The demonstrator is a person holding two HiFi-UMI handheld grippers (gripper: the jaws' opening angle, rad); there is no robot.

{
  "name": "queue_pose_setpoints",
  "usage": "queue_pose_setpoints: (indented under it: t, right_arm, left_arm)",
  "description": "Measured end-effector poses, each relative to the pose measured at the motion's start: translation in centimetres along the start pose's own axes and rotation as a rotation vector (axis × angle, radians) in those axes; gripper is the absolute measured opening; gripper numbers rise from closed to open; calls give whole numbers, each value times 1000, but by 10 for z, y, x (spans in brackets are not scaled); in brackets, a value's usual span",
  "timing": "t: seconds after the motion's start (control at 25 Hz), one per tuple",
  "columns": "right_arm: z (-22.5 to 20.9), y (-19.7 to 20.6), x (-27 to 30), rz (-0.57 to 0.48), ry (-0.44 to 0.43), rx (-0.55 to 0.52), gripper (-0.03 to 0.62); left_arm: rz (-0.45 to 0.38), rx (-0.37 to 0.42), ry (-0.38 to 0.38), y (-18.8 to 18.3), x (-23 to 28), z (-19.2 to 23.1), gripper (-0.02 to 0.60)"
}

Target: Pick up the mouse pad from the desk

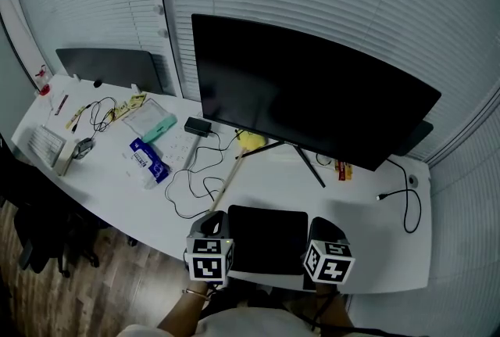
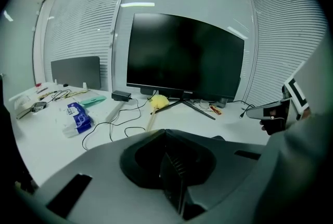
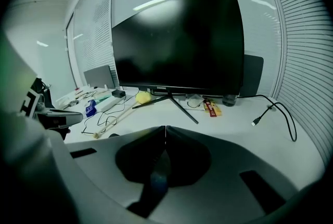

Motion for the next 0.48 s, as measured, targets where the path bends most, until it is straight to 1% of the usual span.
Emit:
queue_pose_setpoints:
  t: [0.2,0.48]
  right_arm:
    - [-2,15,2,43,-4,15,33]
    - [-4,48,5,115,-12,33,34]
  left_arm:
    - [34,-8,9,11,3,-4,17]
    - [99,3,12,40,6,-6,17]
Point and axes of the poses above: the fingertips, and each gripper's own axes: x forward along the fingers, z to its left, y out of its underside, the point moved 1 cm from there along -x, backward along the fingers, and after that the axes turned 10 degrees about -z, right-handed, at the moved point
